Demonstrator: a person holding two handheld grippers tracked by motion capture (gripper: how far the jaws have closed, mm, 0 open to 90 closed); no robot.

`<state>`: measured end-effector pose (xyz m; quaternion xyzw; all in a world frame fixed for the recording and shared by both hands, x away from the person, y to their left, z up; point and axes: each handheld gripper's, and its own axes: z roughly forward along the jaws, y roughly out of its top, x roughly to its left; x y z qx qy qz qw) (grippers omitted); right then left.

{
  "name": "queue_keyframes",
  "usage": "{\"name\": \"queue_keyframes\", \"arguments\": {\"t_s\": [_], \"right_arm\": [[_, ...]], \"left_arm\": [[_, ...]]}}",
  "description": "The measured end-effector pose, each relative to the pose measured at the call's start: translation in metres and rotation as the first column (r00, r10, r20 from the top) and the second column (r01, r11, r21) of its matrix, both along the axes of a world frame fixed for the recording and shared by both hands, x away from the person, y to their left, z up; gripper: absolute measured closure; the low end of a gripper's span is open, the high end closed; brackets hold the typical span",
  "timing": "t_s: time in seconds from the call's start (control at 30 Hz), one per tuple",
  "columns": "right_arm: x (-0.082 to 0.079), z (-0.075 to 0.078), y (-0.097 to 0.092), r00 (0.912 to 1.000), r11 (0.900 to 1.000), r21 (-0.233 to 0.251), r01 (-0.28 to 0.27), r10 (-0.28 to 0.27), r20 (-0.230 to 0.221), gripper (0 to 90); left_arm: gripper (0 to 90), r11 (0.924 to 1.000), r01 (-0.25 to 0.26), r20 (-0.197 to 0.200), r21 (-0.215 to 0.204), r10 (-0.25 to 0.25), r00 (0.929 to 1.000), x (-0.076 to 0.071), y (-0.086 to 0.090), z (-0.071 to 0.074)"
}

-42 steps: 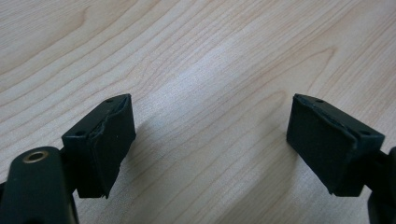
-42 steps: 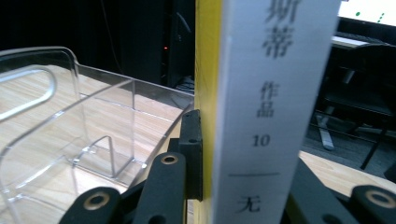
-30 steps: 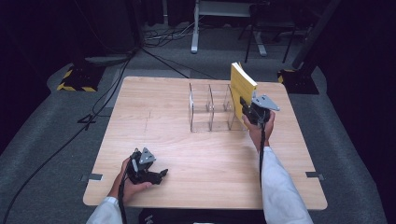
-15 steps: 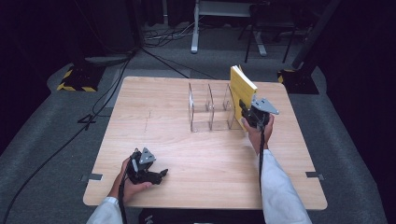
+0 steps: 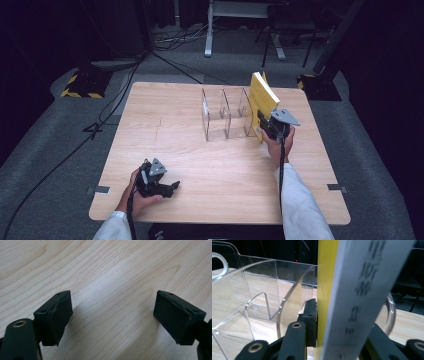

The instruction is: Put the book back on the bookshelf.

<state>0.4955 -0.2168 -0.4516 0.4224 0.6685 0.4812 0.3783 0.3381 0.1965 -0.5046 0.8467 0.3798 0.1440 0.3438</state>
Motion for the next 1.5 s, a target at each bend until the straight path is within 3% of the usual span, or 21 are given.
{"name": "queue_keyframes", "arguments": {"t_s": [0.73, 0.97, 1.5], "right_arm": [[-0.02, -0.01, -0.013, 0.9983, 0.9969, -0.077, -0.018, 0.014, -0.057, 56.7], [-0.026, -0.007, -0.019, 0.9969, 0.9972, -0.061, -0.043, 0.039, -0.068, 54.8], [-0.035, 0.003, -0.029, 0.9849, 0.9855, -0.103, -0.135, 0.122, -0.123, 48.8]], "left_arm": [[16.1, 1.0, -0.002, 0.002, 0.002, 0.002, 1.0, 0.0, 0.0, 0.0], [16.0, 1.0, -0.004, 0.005, 0.0, 0.004, 1.0, 0.0, -0.001, 0.0], [15.9, 1.0, 0.0, 0.001, 0.0, 0.0, 1.0, 0.001, -0.001, 0.0]]}}
